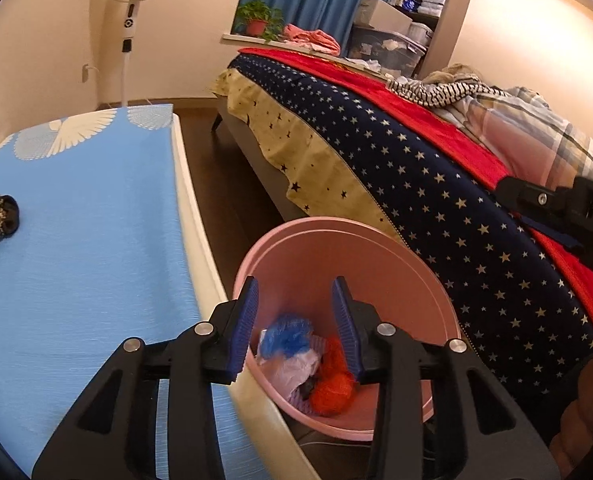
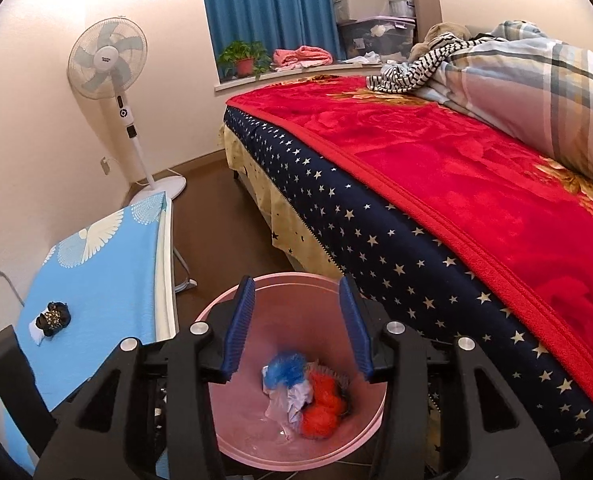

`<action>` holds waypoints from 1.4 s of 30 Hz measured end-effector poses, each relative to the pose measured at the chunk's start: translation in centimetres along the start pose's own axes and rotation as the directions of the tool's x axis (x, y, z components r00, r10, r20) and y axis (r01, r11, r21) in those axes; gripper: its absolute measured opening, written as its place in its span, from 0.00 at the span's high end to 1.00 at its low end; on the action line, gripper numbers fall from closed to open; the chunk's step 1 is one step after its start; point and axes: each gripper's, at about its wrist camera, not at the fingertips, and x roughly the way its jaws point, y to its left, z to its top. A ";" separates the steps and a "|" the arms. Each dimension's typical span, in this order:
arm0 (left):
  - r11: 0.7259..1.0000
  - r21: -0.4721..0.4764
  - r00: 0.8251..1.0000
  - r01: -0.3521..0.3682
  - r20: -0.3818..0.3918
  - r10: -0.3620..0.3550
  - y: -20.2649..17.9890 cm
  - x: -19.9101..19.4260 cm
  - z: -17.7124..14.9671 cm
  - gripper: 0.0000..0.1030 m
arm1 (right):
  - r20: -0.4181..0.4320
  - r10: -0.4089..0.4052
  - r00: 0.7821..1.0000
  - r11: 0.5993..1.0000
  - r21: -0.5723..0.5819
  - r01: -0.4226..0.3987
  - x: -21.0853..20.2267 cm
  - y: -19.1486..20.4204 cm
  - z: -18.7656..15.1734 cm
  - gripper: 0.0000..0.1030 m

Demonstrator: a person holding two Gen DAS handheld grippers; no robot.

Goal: Collect trash
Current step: 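Open both tools to drop the red and clear bags into the wastebasket, then close the left tool on the white foam net while the right tool grips the black pouch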

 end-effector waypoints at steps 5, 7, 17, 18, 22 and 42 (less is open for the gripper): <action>1.000 0.001 0.999 -0.030 0.032 0.030 0.8 -1.6 0.1 0.63 | 0.031 0.031 0.999 1.000 -0.004 -0.031 -0.8 0.6 0.0 0.56; 0.999 -0.007 0.997 -0.049 0.058 0.049 1.5 -2.8 0.2 0.63 | 0.045 0.049 0.998 0.999 -0.014 -0.049 -1.2 1.1 -0.1 0.56; 0.988 -0.064 0.979 -0.142 0.138 0.150 6.7 -7.7 1.4 0.66 | 0.078 0.164 0.983 0.986 -0.042 -0.161 -2.2 4.7 -0.5 0.56; 0.985 -0.075 0.977 -0.155 0.138 0.165 7.4 -8.3 1.7 0.67 | 0.076 0.178 0.981 0.983 -0.048 -0.175 -2.3 5.2 -0.5 0.56; 0.977 -0.060 0.961 -0.206 0.174 0.214 10.3 -11.1 4.0 0.68 | 0.073 0.246 0.967 0.967 -0.079 -0.240 -2.6 7.8 -0.3 0.59; 0.946 -0.020 0.919 -0.325 0.228 0.321 24.7 -15.6 10.7 0.68 | -0.040 0.582 0.812 0.792 -0.198 -0.578 0.1 24.5 4.0 0.68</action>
